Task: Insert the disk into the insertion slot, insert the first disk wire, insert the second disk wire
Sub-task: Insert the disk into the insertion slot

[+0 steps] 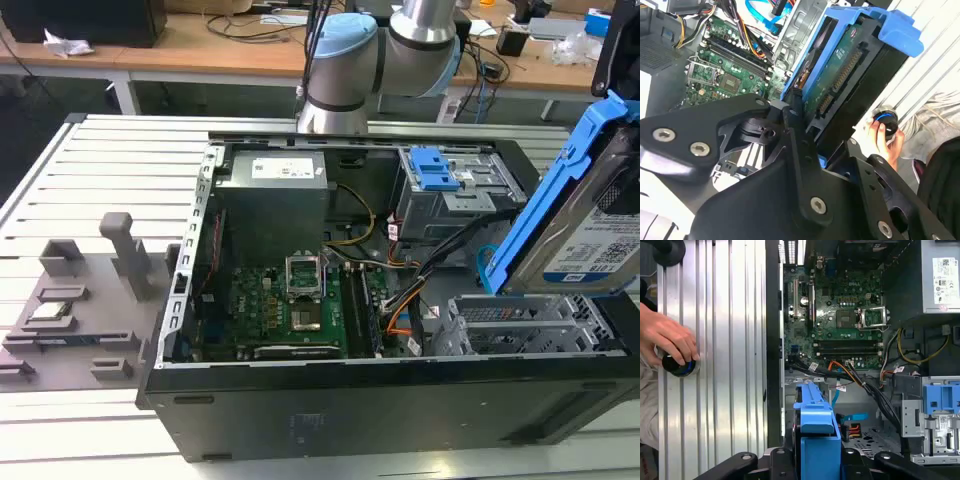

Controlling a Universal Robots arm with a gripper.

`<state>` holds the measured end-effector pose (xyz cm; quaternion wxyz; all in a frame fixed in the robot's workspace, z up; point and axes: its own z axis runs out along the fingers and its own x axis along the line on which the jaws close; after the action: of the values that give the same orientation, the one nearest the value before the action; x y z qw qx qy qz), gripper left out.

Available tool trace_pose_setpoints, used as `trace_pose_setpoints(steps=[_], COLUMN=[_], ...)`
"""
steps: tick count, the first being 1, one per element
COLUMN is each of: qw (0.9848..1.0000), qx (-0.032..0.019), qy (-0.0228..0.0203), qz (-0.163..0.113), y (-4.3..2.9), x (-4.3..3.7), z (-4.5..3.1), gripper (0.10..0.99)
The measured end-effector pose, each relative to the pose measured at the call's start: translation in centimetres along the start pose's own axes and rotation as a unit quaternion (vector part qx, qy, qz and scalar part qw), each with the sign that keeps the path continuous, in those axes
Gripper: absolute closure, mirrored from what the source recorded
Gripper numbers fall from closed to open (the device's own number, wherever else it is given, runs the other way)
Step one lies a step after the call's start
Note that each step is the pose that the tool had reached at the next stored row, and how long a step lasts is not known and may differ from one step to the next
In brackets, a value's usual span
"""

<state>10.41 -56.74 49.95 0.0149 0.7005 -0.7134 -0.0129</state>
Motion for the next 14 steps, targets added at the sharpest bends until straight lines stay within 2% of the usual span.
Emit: trace_pose_setpoints(steps=[1, 2, 4, 9, 12, 14], qw=[1.0000, 1.0000, 1.0000, 1.0000, 1.0000, 1.0000], qx=[0.0000, -0.0003, -0.0012, -0.0028, -0.0031, -0.0038], qy=[0.0000, 0.0000, 0.0001, -0.0002, -0.0032, -0.0035], qz=[0.000, 0.000, 0.000, 0.000, 0.000, 0.000], y=[0.00, -0.02, -0.13, -0.60, -0.77, -0.90], x=[0.00, -0.02, -0.10, -0.48, -0.75, -0.87], z=[0.09, 0.72, 1.20, 1.80, 2.24, 2.83], gripper=[0.725, 0.725, 0.725, 0.725, 0.725, 0.725])
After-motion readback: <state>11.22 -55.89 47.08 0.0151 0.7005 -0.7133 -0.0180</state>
